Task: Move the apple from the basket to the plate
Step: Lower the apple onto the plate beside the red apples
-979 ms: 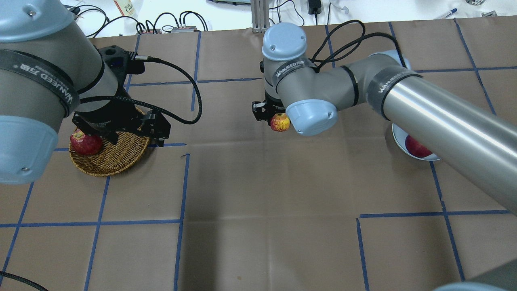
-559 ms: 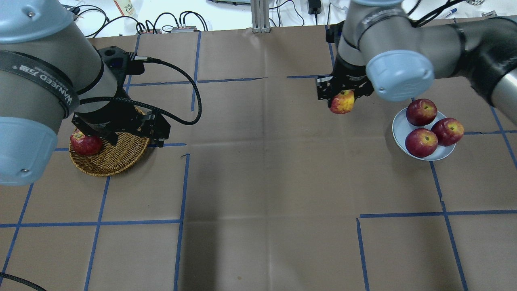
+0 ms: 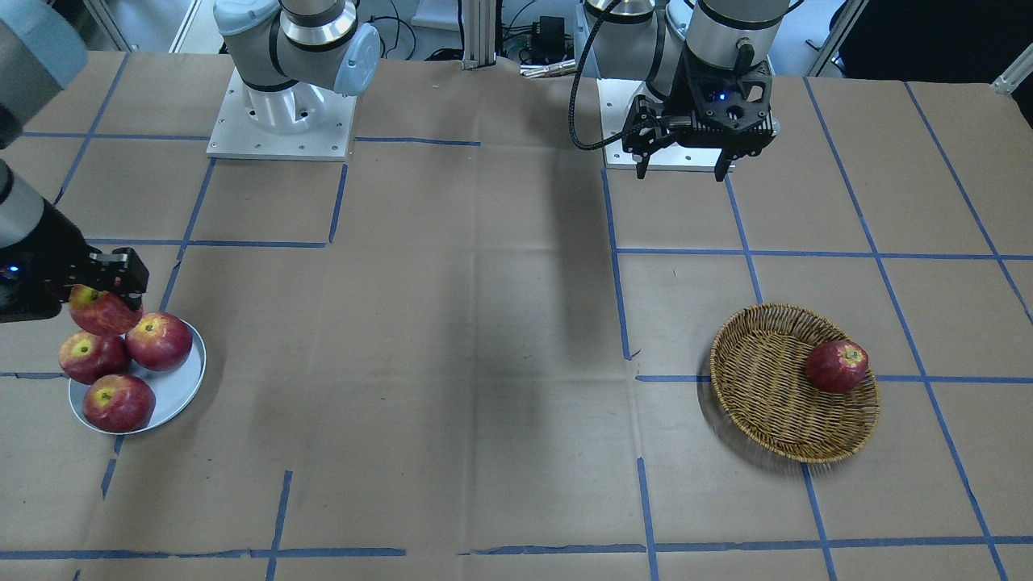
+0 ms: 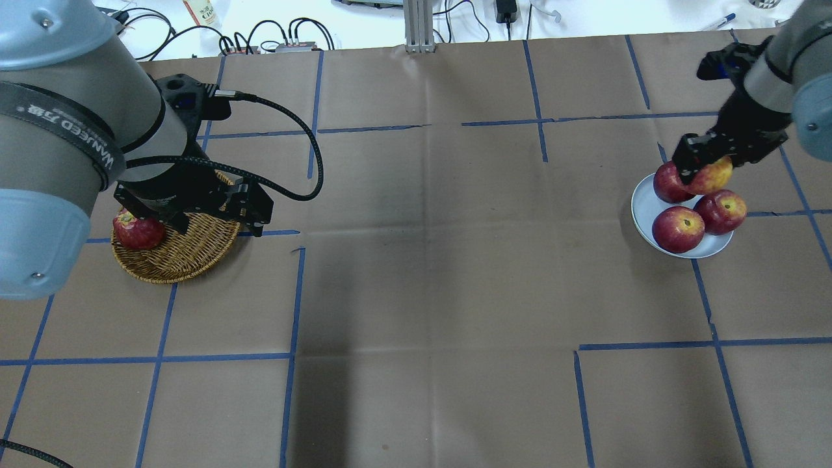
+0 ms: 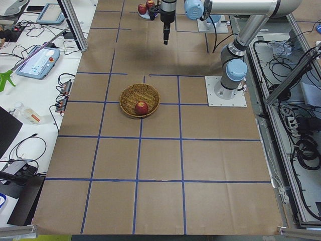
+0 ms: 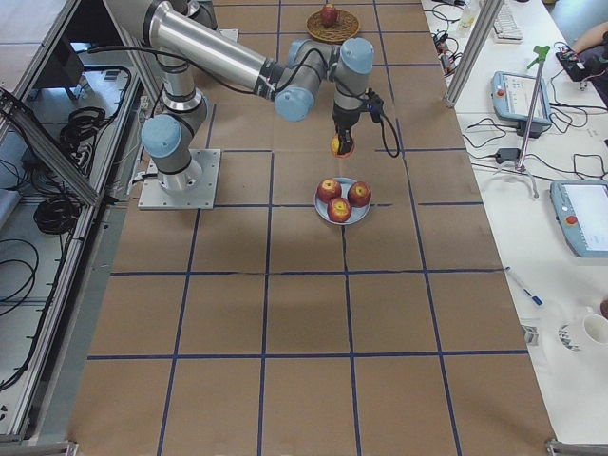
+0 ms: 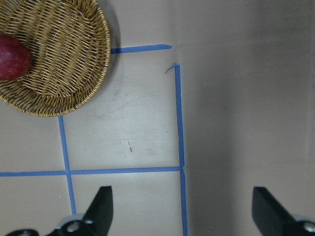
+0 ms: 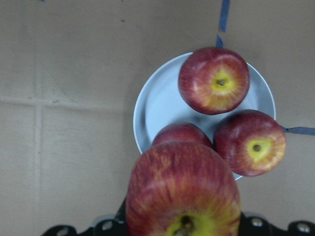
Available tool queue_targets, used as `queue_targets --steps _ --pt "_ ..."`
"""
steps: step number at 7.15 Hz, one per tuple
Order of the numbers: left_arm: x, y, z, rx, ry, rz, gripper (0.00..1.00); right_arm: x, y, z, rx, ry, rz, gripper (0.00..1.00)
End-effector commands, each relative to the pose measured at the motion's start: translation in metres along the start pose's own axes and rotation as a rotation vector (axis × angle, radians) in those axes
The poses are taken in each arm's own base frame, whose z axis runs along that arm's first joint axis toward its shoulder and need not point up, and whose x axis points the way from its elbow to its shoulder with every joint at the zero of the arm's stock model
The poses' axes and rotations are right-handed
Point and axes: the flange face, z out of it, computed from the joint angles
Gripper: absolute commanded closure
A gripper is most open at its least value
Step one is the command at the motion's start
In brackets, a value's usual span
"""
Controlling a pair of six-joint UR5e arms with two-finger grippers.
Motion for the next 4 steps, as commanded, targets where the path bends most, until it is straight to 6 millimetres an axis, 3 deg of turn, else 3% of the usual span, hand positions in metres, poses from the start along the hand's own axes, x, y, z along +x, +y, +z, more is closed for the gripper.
queue_targets --steps 1,2,3,4 --pt "0.0 0.001 0.0 0.0 0.0 0.0 0.01 0.043 0.01 0.021 0.013 -0.003 -0.009 0.54" --pt "-0.001 0.001 0.0 0.0 -0.001 0.0 0.01 0.042 0.012 0.047 -0.013 -0.021 -0.005 0.54" --pt "-0.001 0.002 0.002 -0.003 0.0 -0.002 0.01 0.034 0.021 0.055 -0.018 -0.028 0.004 0.54" --pt "-0.001 0.006 0.009 -0.017 -0.001 -0.002 0.01 0.035 0.015 0.065 0.011 -0.019 0.002 0.54"
